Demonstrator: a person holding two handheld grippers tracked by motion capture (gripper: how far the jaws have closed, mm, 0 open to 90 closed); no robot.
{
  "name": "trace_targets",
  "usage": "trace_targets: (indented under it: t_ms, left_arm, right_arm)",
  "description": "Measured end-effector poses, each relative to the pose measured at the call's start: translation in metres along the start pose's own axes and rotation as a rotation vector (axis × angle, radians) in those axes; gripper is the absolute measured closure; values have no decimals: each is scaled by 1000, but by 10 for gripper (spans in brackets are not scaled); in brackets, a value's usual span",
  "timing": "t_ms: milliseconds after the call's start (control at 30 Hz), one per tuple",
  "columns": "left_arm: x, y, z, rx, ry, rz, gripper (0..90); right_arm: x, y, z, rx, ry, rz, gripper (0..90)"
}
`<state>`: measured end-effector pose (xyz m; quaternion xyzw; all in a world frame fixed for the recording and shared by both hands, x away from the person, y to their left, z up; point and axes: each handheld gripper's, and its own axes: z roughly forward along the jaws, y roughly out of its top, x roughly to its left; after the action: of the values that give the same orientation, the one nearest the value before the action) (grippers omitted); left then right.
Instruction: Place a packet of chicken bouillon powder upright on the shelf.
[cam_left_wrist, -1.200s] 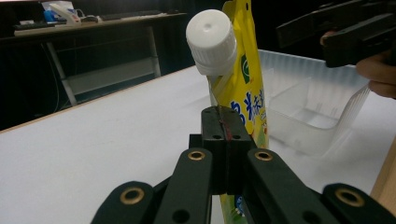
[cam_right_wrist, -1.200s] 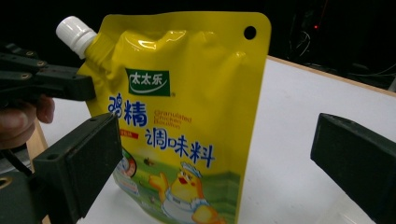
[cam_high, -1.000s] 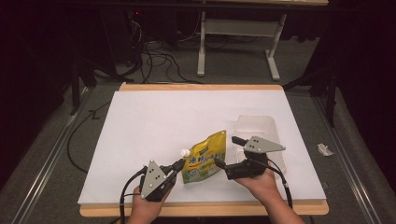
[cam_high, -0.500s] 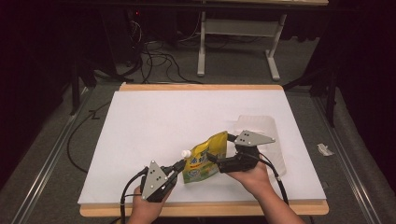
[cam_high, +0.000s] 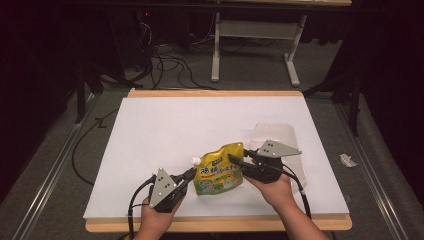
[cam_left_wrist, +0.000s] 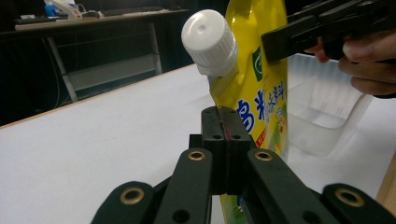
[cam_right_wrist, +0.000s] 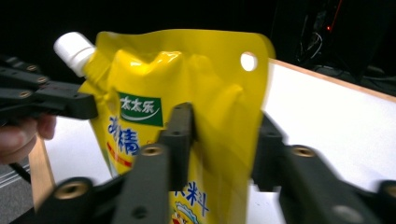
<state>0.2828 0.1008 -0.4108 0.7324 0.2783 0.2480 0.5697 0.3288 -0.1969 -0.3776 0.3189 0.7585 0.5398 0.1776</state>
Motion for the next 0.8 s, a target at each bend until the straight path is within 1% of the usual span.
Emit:
trace_targets:
  t_ms: [33,67,100,133,200,233,333,433,500,600,633,733,800]
  left_arm:
    - [0,0,1,1,-3,-1,900]
    - [1,1,1,2,2,0,900]
    - [1,1,2,0,4,-2,900]
    - [2,1,3,-1,4,-6,900]
    - [4,1,4,-2,6,-12,900]
    - [5,1,4,-4,6,-15,900]
    - [7,4,6,-16,13,-19,900]
    - [11,6,9,-29,20,-24,900]
    - [13,7,11,-33,25,-26,900]
    - [17,9,15,-33,38,-30,900]
    - [18,9,19,-30,45,-30,900]
    - [19,10,23,-28,49,-29,900]
    - [19,10,25,-27,52,-30,900]
  right_arm:
    - [0,0,0,0,0,0,703]
    - [1,-1,-3,-8,3,-21,766]
    - [1,-1,-3,-8,3,-21,766]
    - [3,-1,-5,-12,0,-22,800]
    - [5,-1,-9,-25,2,-40,861]
    - [8,0,-12,-36,1,-62,900]
    - [12,0,-14,-49,0,-74,900]
    - [18,-1,-21,-80,19,-85,900]
    - [19,-1,-22,-86,21,-85,900]
    - [25,-3,-26,-86,33,-94,900]
    - [30,-6,-27,-89,42,-105,900]
    - [33,-8,-28,-91,50,-99,900]
    - [35,-10,-28,-103,58,-108,900]
